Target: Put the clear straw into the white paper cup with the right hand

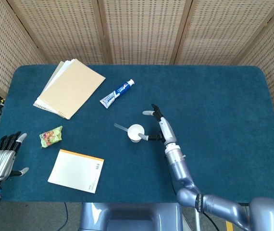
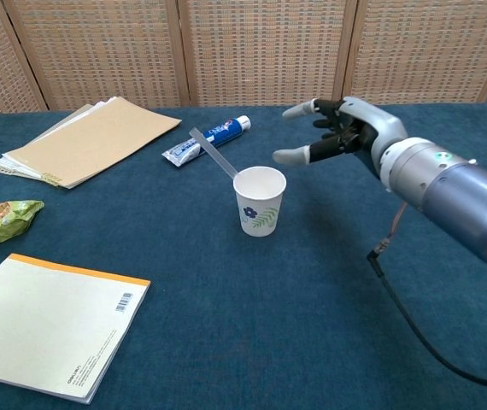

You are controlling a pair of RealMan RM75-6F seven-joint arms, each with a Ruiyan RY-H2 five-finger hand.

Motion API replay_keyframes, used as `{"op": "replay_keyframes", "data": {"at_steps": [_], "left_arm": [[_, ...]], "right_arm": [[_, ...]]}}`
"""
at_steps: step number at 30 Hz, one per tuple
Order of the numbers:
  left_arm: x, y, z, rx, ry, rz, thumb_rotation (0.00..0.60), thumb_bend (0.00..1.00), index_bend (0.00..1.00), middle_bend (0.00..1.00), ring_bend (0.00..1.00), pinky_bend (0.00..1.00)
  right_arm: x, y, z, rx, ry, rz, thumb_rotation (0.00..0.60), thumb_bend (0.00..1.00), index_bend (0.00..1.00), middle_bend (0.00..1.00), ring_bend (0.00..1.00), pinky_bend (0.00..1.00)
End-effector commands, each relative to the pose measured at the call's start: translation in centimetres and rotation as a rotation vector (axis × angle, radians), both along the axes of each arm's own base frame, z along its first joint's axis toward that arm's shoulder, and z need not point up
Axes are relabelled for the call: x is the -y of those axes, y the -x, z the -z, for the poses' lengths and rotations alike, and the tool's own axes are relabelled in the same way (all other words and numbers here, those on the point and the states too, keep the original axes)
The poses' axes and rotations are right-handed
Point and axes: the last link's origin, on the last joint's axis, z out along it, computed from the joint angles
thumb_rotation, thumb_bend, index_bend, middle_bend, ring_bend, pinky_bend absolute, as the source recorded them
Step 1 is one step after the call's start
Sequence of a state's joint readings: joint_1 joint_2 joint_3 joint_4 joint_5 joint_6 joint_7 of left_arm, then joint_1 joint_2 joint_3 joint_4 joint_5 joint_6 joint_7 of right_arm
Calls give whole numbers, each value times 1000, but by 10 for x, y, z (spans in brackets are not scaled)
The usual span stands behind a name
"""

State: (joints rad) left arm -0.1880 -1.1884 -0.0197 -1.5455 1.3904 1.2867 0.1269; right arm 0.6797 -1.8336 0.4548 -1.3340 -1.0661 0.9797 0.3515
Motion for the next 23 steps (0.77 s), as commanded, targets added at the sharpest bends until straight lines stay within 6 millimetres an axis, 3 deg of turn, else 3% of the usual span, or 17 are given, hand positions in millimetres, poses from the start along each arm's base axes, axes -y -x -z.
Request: {"op": "replay_keyframes", "data": {"at_steps": [1,5,10,20,23], "left_arm": [[0,-1,-1,5,-9,3,600,88,0,0,0,0],[0,-2,-5,16,-28,14,600,88,0,0,0,0],[3,-5,-11,12,-58,31,600,88,0,0,0,0],[12,-14,-14,-16,-81,69,600,88,0,0,0,0],[15,-15,-13,-22,-84,71,600,88,0,0,0,0]], "right_arm": [[0,21,-39,-120,93,-29,600,328,279,0,0,0],[-6,51,-69,-303,138,-49,600,299,250,0,0,0],[-26,102,-101,-668,223,-72,600,235,171,0,0,0],[-88,164,-124,-1130,273,-121,600,180,15,0,0,0],[-109,173,-128,-1147,297,-107,600,179,9,0,0,0]]}}
